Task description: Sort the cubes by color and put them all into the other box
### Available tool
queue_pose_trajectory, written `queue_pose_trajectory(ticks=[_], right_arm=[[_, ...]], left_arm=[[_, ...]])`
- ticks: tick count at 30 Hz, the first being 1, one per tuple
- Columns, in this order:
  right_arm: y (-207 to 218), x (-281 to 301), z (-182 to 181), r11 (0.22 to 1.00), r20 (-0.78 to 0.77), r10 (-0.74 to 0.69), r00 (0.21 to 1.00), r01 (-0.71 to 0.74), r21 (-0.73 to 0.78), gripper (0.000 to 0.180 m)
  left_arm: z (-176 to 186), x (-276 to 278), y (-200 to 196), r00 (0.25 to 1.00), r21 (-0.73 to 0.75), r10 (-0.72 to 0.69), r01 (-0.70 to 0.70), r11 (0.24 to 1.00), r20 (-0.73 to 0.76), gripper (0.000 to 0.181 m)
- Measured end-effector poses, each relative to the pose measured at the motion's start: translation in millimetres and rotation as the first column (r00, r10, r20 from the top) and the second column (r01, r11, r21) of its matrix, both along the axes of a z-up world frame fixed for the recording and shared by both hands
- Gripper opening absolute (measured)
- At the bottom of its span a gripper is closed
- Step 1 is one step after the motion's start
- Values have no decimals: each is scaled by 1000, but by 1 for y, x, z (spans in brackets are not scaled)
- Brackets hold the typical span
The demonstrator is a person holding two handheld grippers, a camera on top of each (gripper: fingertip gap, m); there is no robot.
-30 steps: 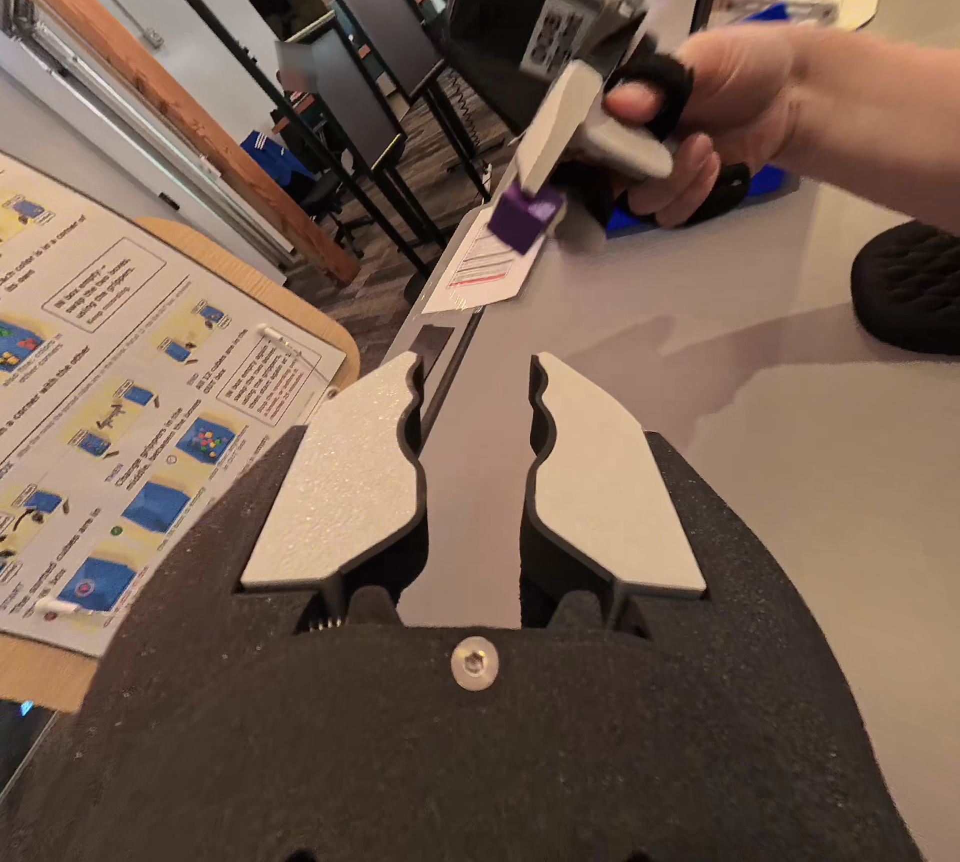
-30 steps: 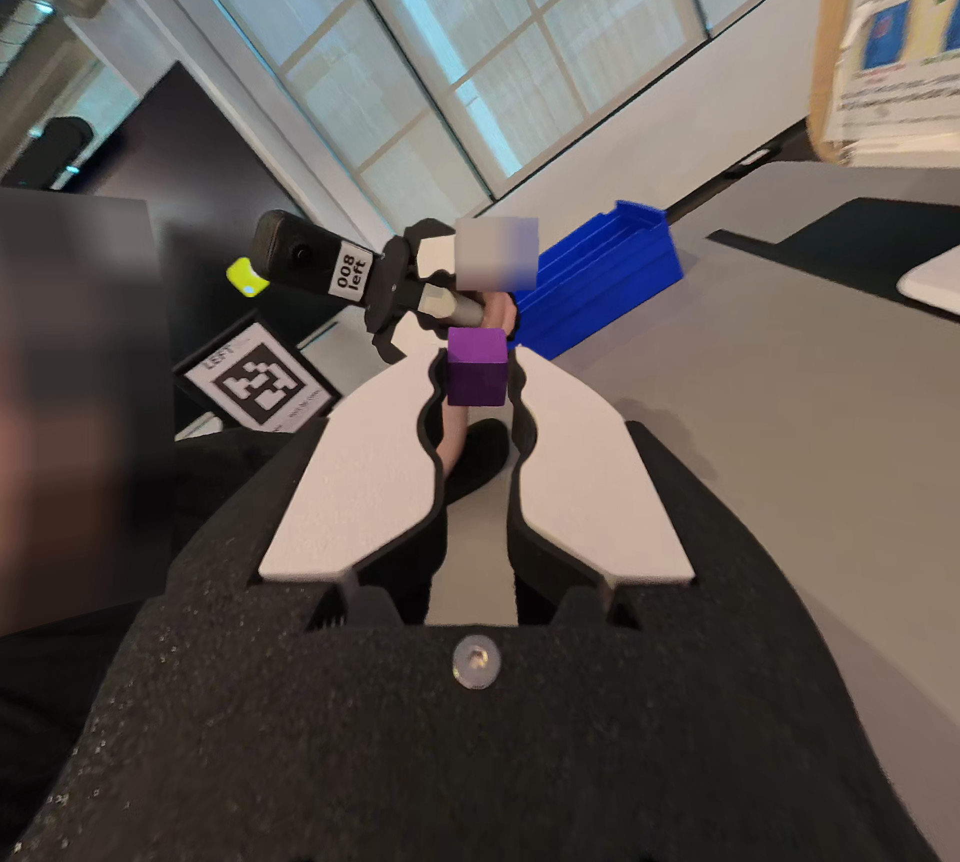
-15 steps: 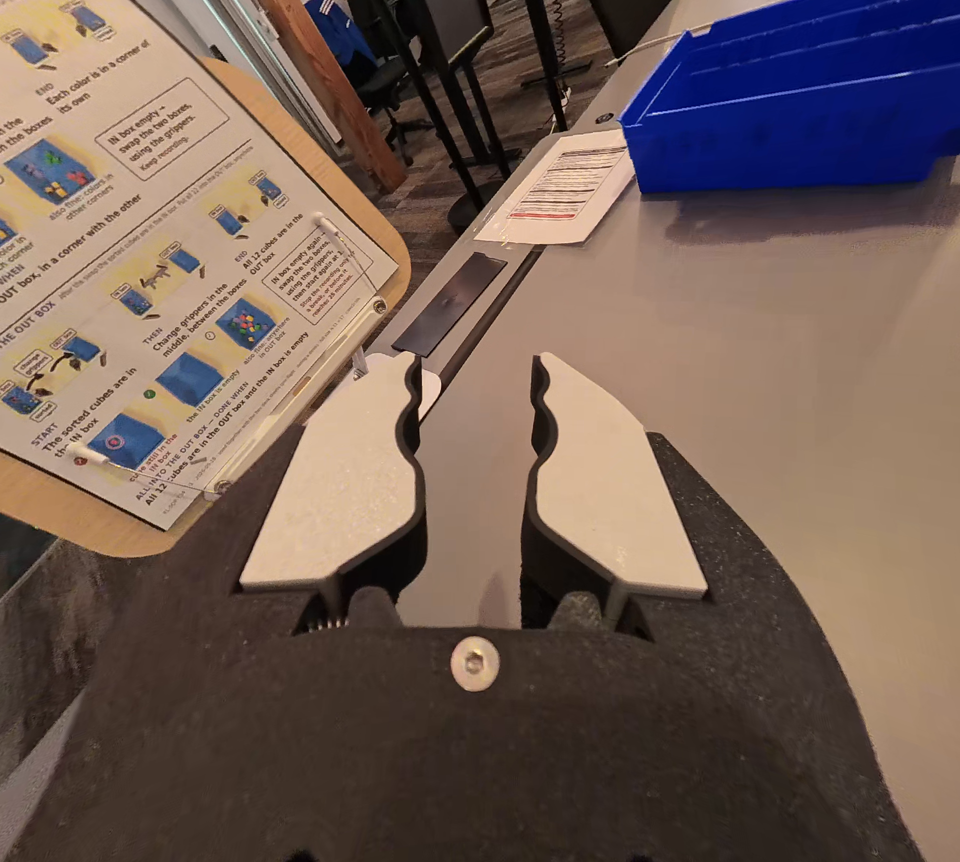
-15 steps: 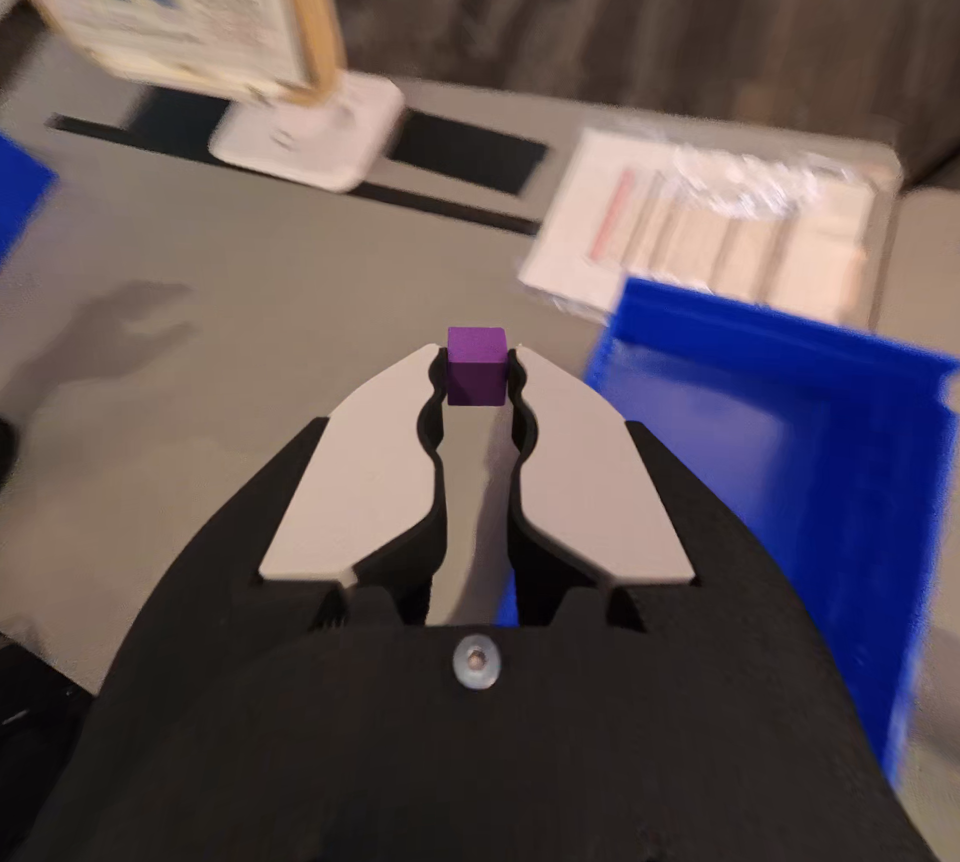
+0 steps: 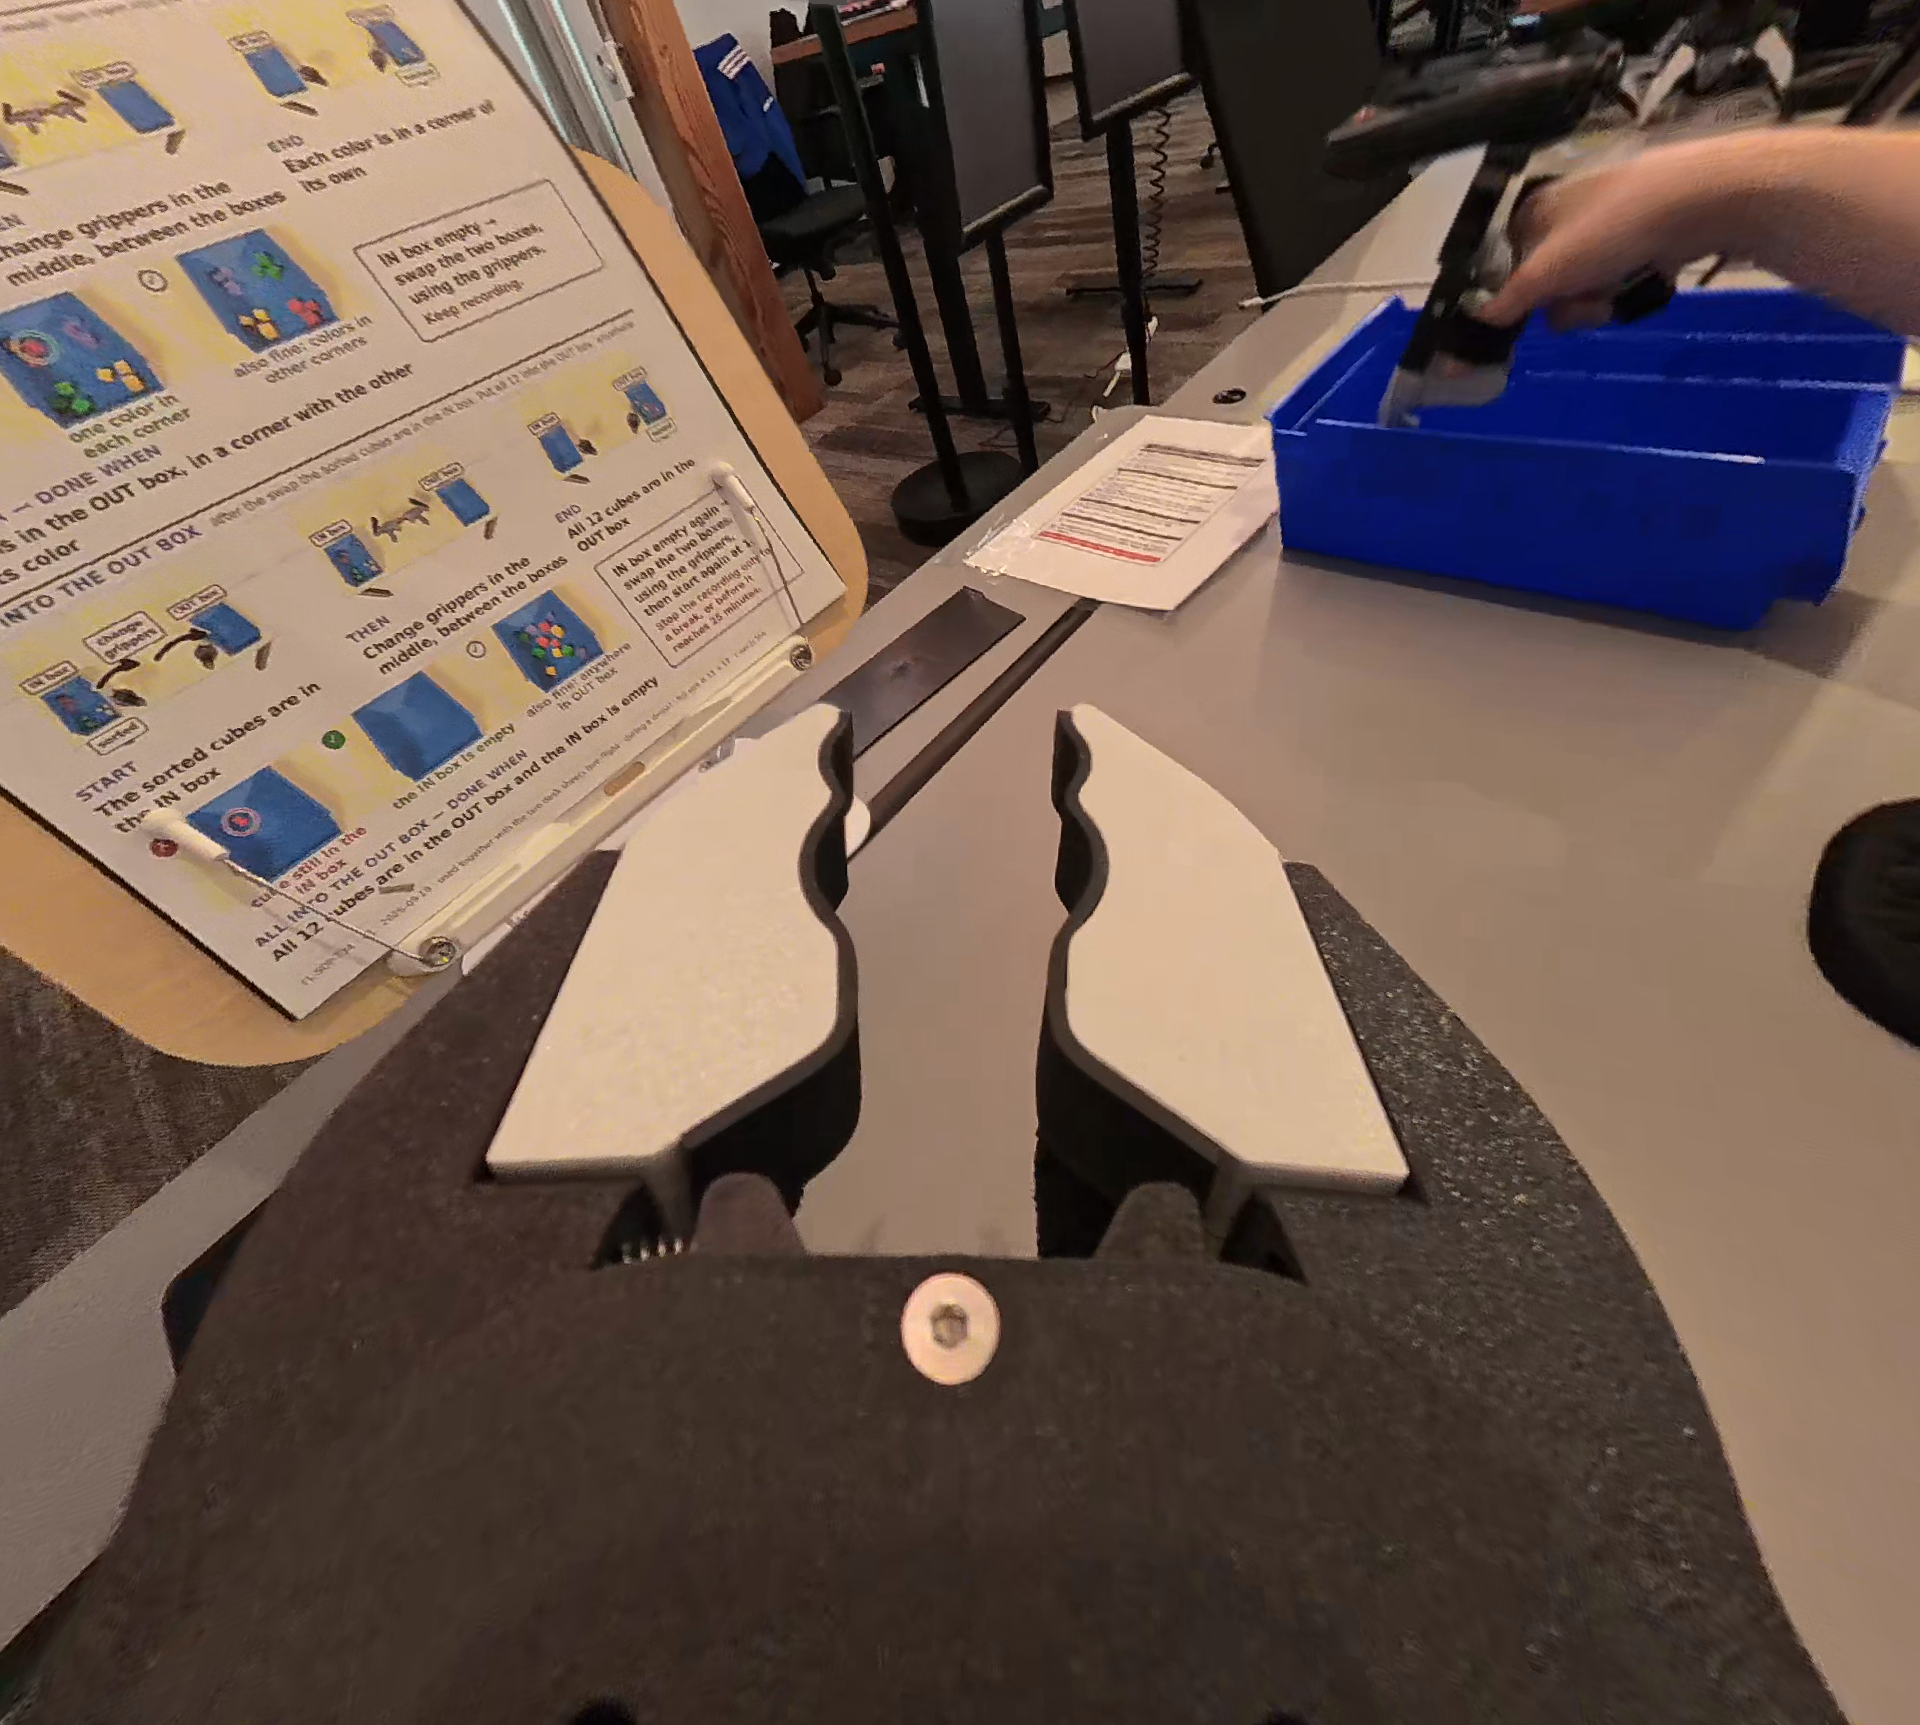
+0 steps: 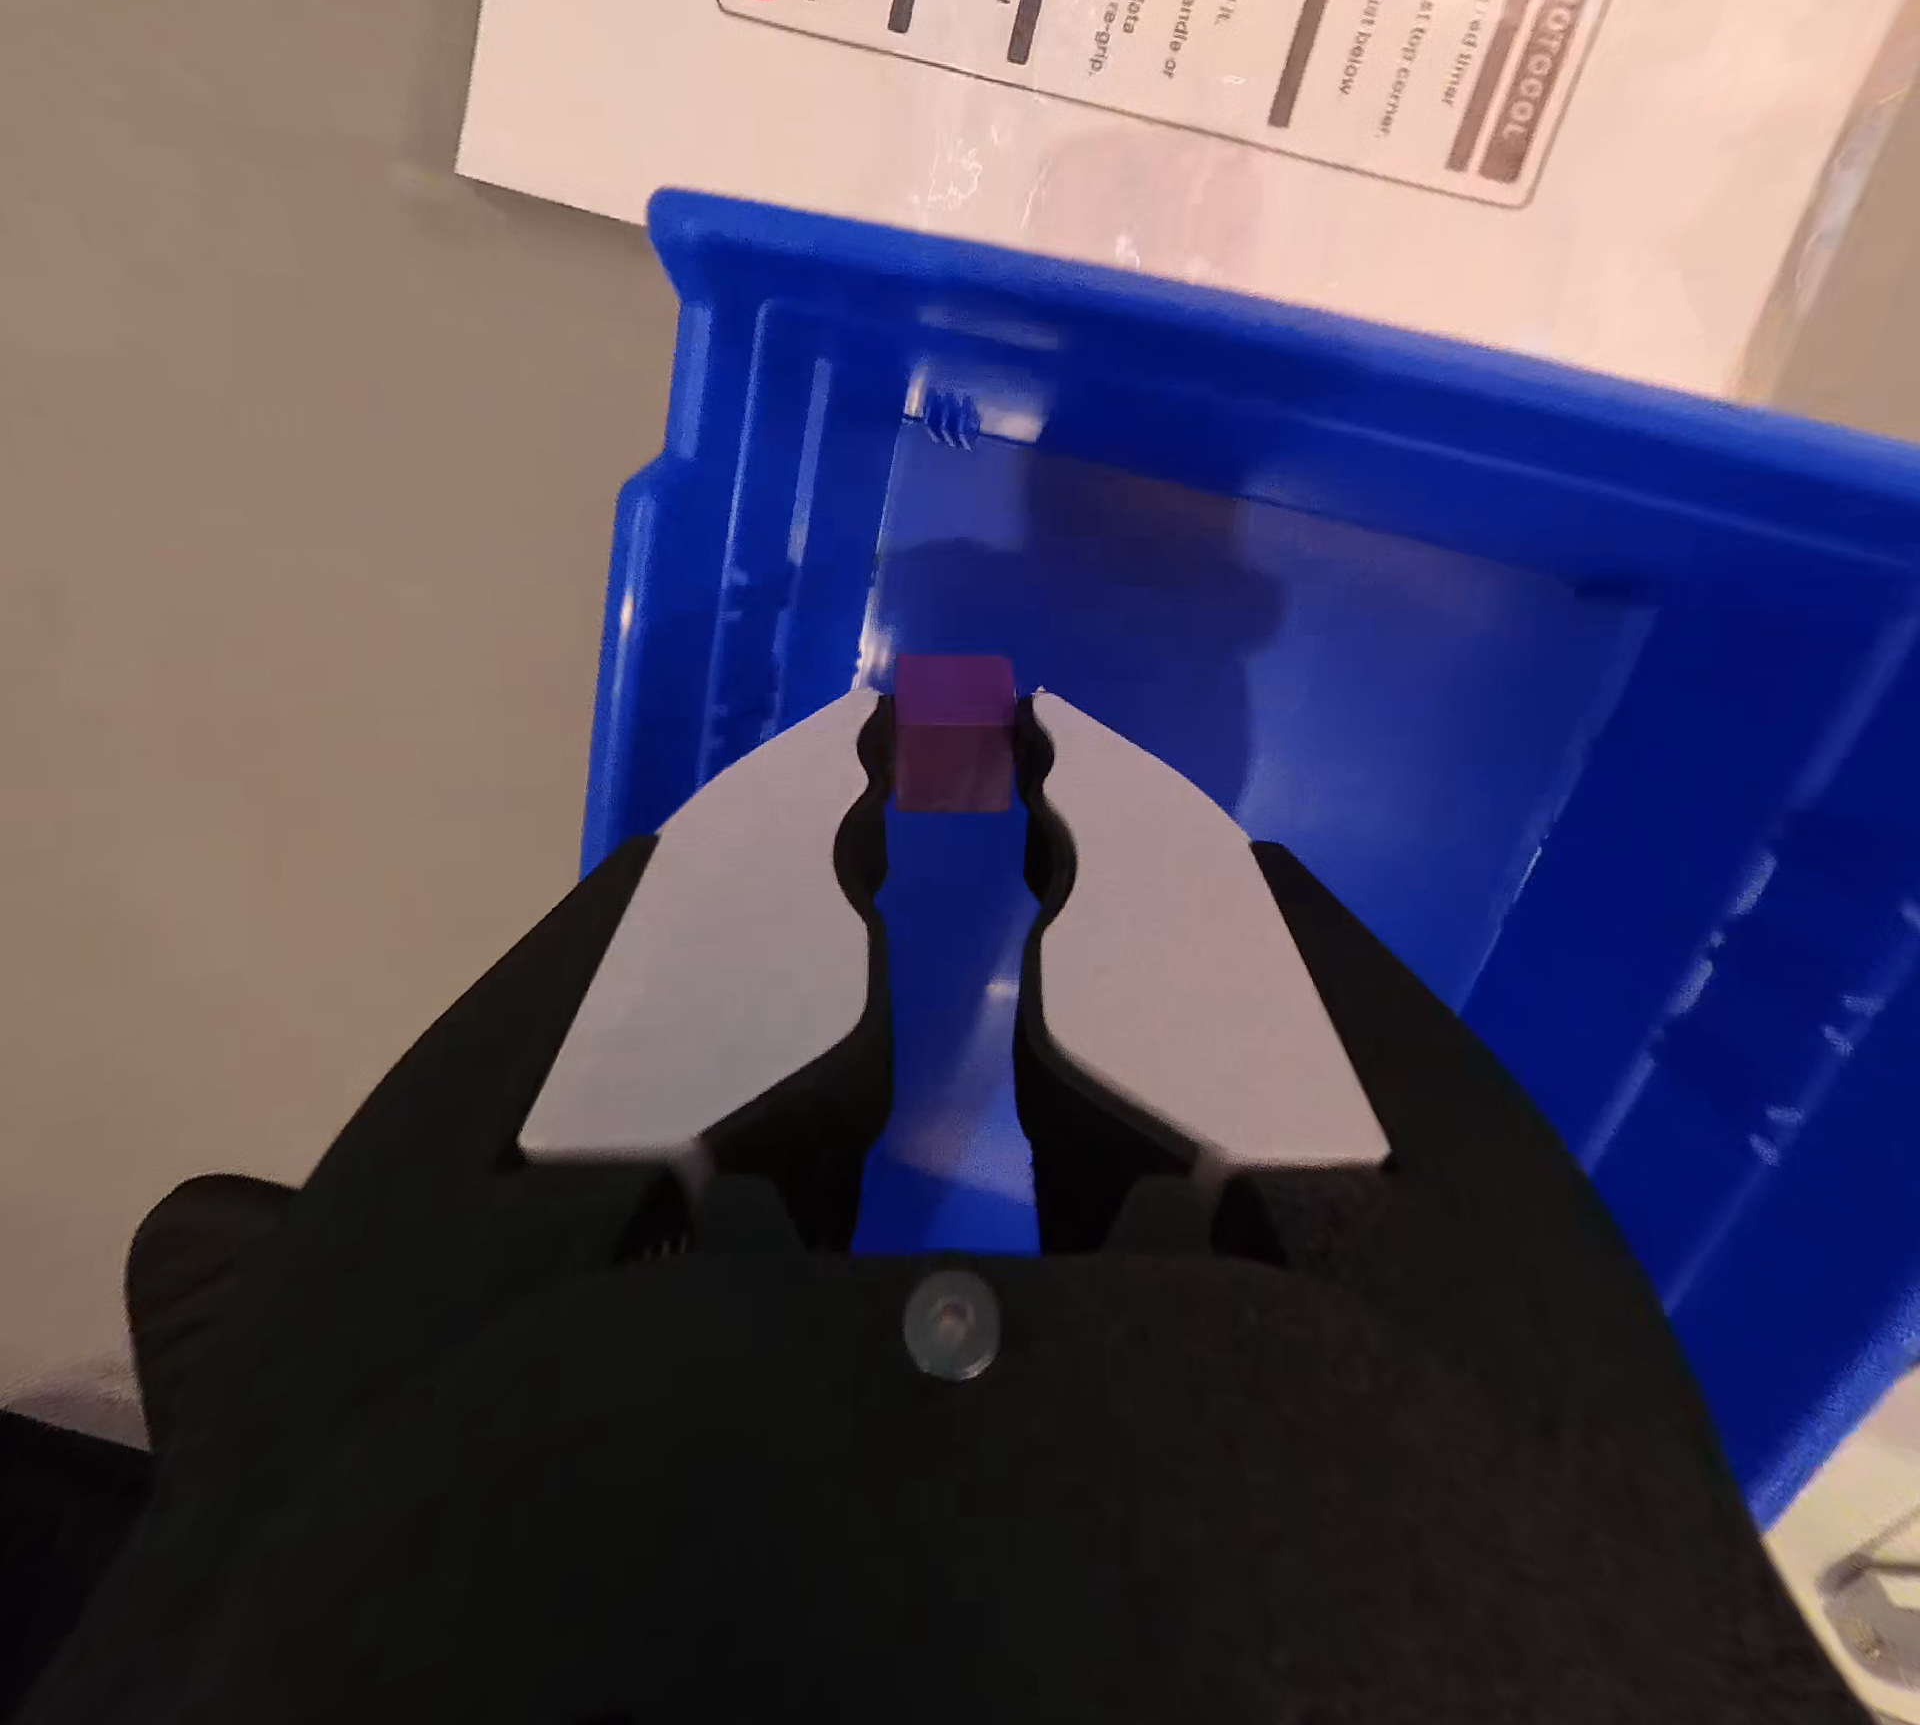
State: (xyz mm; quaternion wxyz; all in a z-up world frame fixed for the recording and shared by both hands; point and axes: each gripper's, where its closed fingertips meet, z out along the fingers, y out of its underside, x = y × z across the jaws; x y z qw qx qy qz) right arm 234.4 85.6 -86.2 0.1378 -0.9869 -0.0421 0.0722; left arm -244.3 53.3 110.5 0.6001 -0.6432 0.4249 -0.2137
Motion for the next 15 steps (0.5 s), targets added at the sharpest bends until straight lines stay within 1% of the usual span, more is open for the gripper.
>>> queue_pose_trajectory(ticks=[4,9,15], right_arm=[[13,-3,-15,999,27,44,999,-44,-29,22],[18,-5,-26,997,38,72,997,-70,-30,22],[21,-5,-38,998,9,64,998,-64,-14,22]], left_arm=[[5,-5,5,999,-25,30,-29,999,38,36],[4,-13,8,996,-34,87,-87,996,6,36],[7,-20,5,992,-46,124,-124,991,-14,35]])
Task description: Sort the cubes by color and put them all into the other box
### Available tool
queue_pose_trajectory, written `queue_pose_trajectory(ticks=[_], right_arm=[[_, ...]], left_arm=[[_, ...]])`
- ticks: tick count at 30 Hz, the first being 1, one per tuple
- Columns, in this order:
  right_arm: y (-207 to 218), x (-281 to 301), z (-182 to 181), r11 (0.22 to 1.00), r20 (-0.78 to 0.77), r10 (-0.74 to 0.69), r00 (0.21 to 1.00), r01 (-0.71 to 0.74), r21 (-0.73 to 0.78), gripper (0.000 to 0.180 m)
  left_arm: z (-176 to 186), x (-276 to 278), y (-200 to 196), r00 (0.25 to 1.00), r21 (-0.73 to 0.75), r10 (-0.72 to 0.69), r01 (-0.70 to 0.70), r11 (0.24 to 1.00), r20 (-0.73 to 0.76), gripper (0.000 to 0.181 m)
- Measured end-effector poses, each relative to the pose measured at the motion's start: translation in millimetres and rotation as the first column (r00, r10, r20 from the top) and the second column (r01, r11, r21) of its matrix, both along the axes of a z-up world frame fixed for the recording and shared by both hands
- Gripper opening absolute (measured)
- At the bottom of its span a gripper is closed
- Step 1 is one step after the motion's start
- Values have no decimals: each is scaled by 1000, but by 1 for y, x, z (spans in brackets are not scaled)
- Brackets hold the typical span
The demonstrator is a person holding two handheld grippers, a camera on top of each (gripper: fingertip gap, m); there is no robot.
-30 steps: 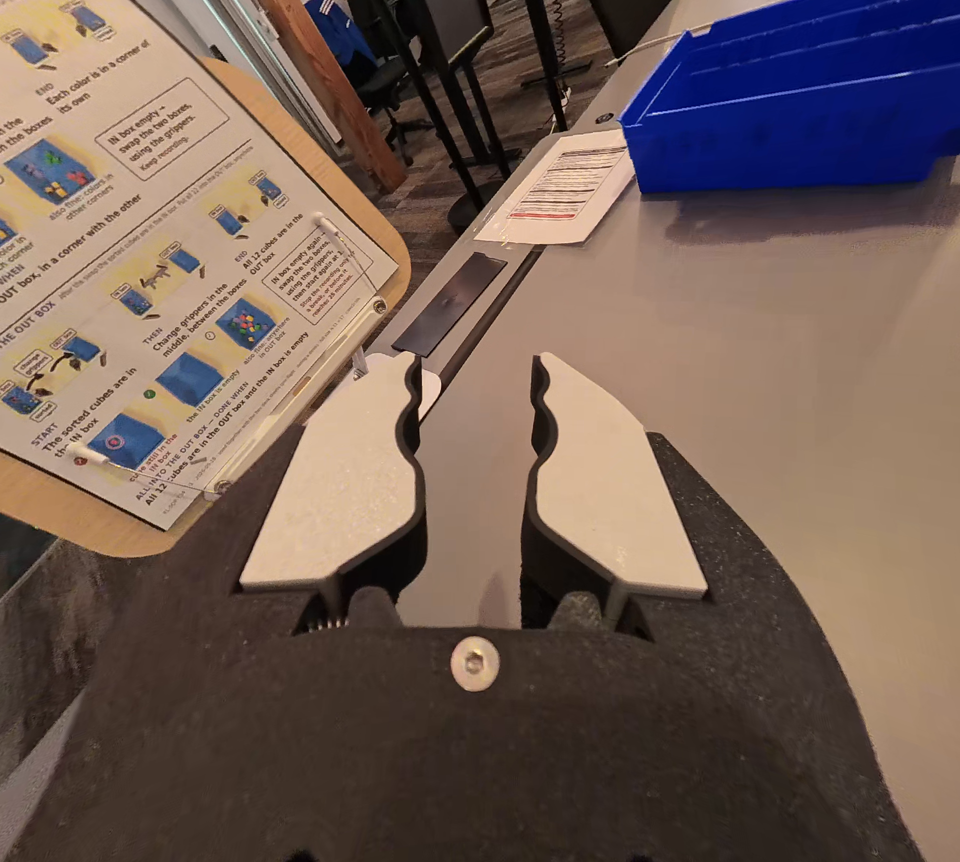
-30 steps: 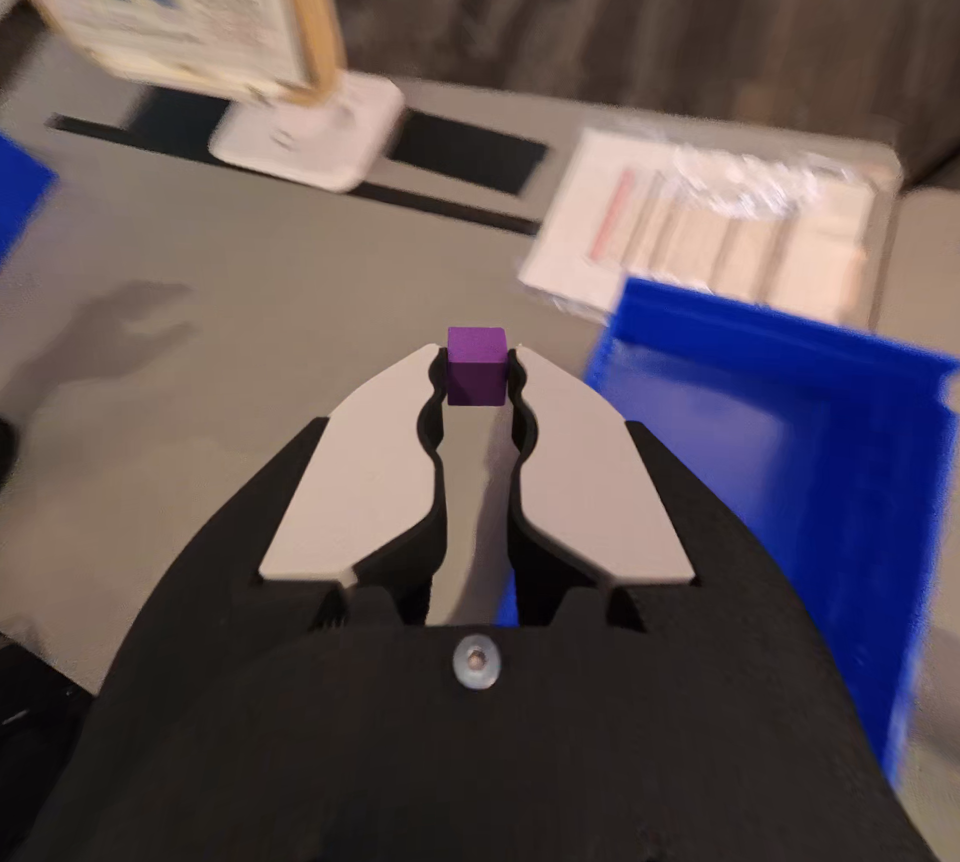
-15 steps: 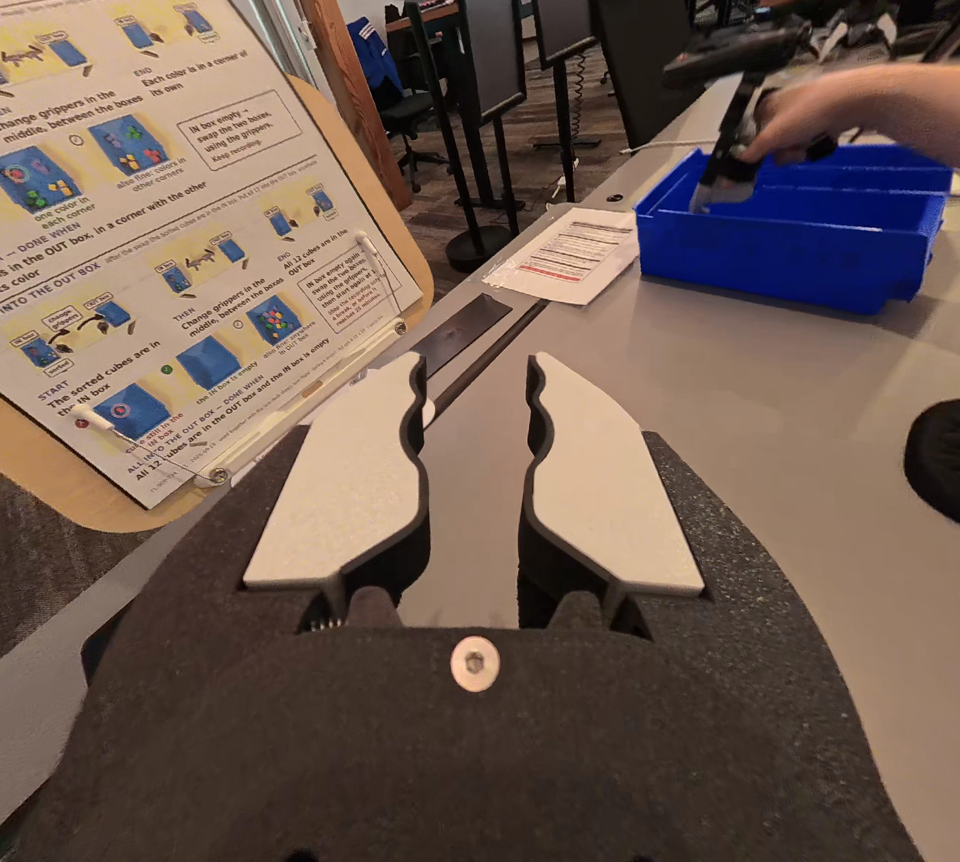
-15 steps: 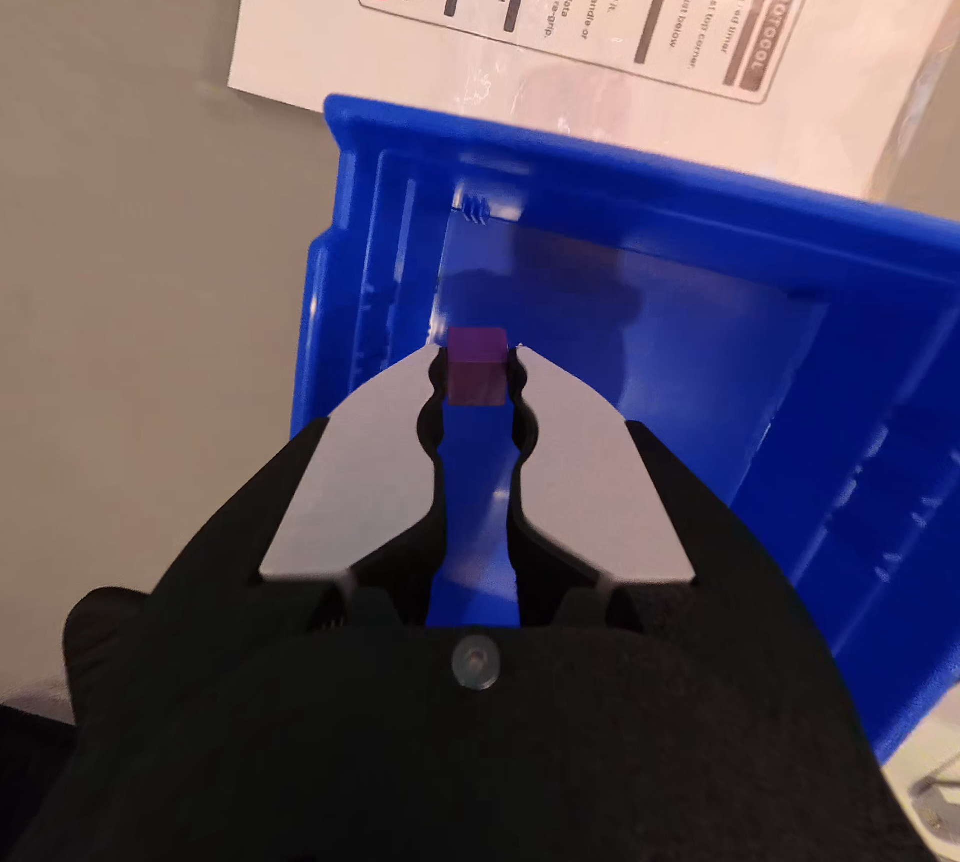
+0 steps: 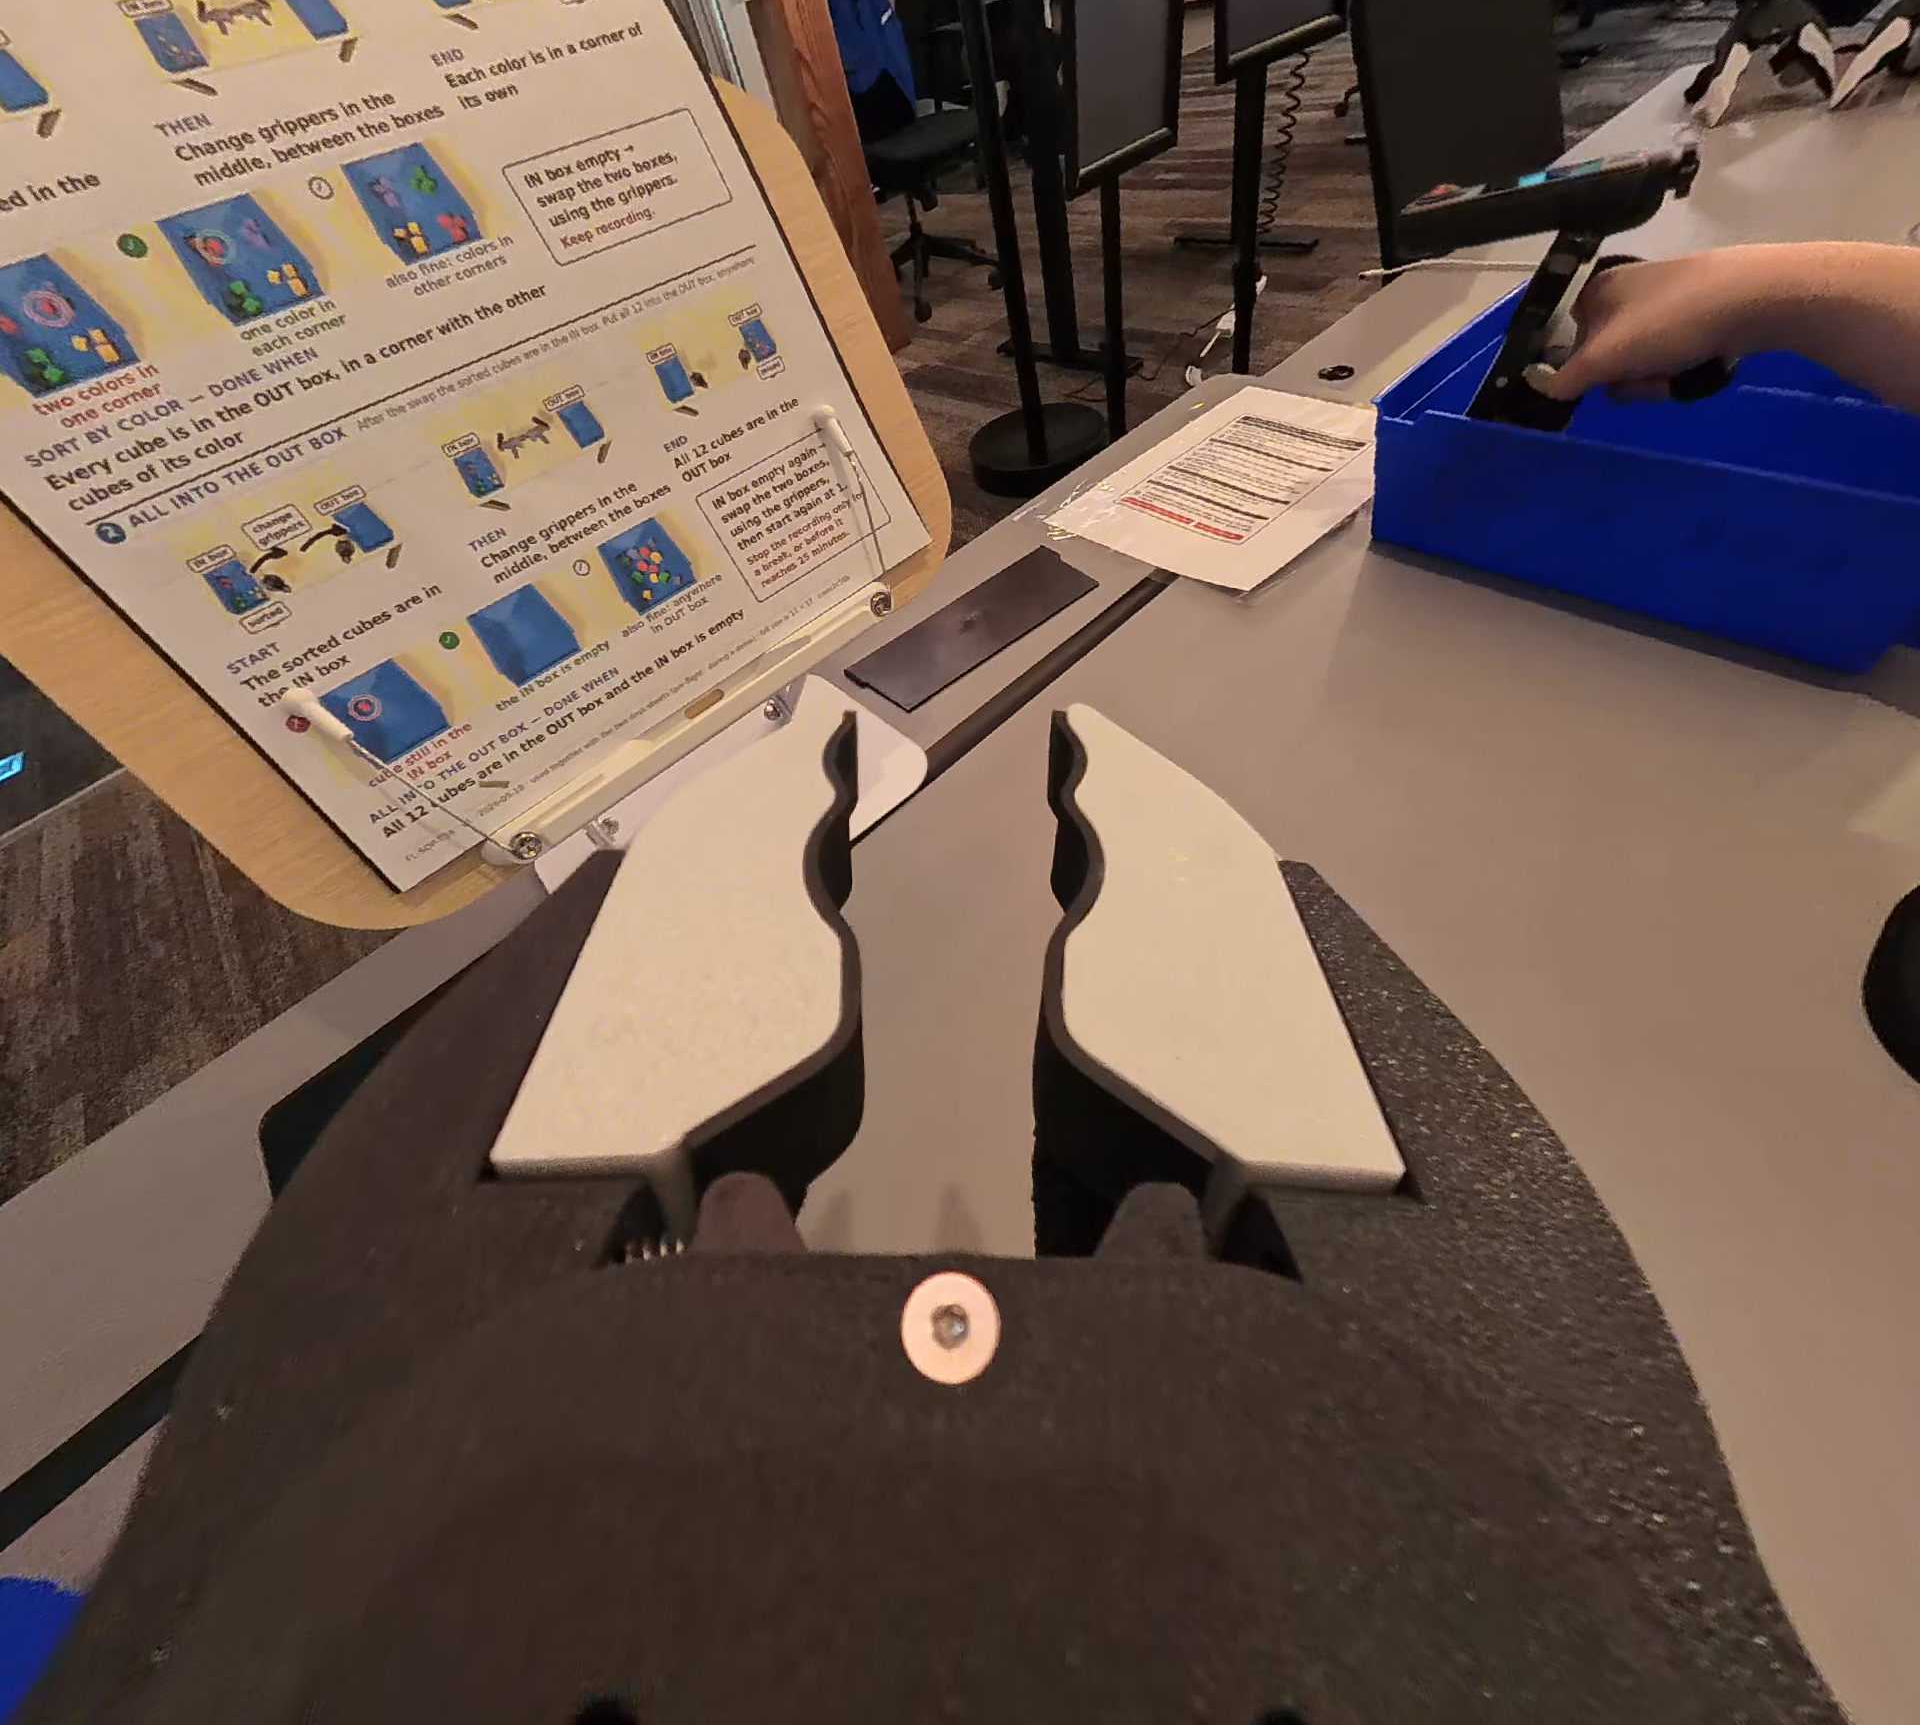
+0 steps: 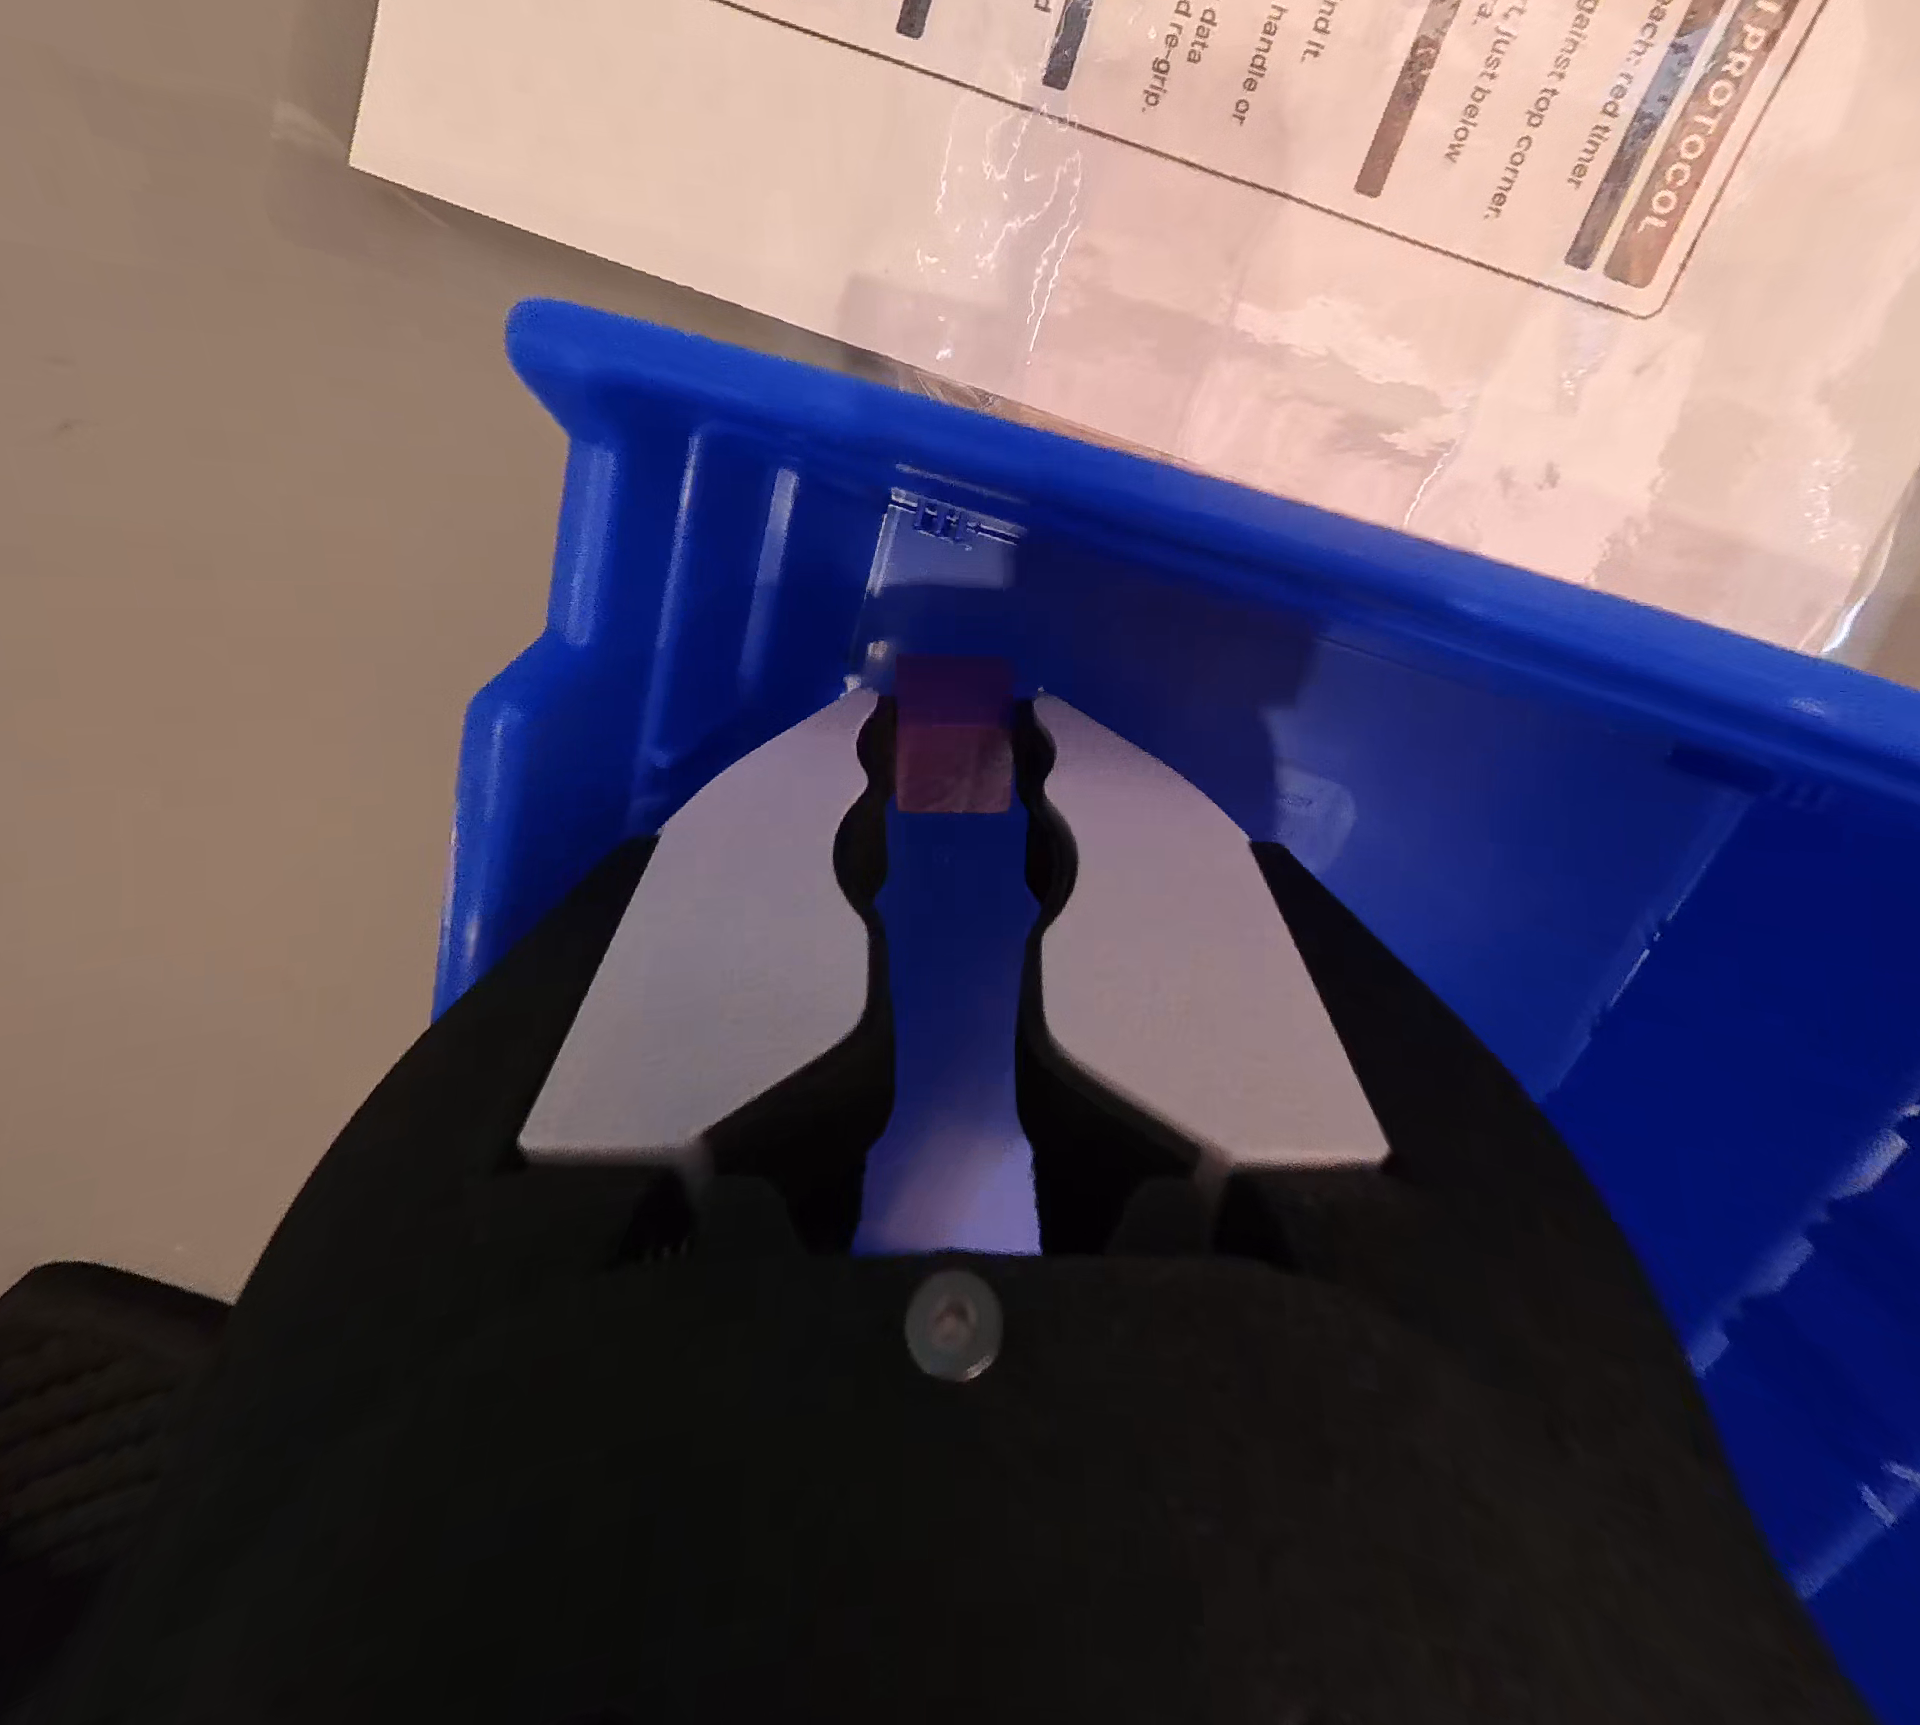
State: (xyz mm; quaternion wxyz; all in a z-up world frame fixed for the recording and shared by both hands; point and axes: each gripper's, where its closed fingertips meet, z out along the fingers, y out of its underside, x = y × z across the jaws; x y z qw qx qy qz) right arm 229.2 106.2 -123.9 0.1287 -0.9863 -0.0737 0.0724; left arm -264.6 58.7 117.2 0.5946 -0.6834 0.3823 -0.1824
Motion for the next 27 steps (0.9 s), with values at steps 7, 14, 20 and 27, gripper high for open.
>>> queue_pose_trajectory(ticks=[7,14,20,27], right_arm=[[7,-2,-9,1000,-6,-4,1000,4,11,22],[10,0,-18,1000,7,-23,1000,23,12,22],[12,-1,-19,999,3,-22,1000,22,23,23],[8,5,-16,999,6,-25,1000,25,31,34]], left_arm=[[10,-2,-6,999,21,23,-22,1000,-25,35],[13,-2,-11,999,28,31,-30,999,-45,35],[10,-3,-12,997,23,36,-34,999,-63,36],[12,-7,-14,998,20,36,-35,999,-49,37]])
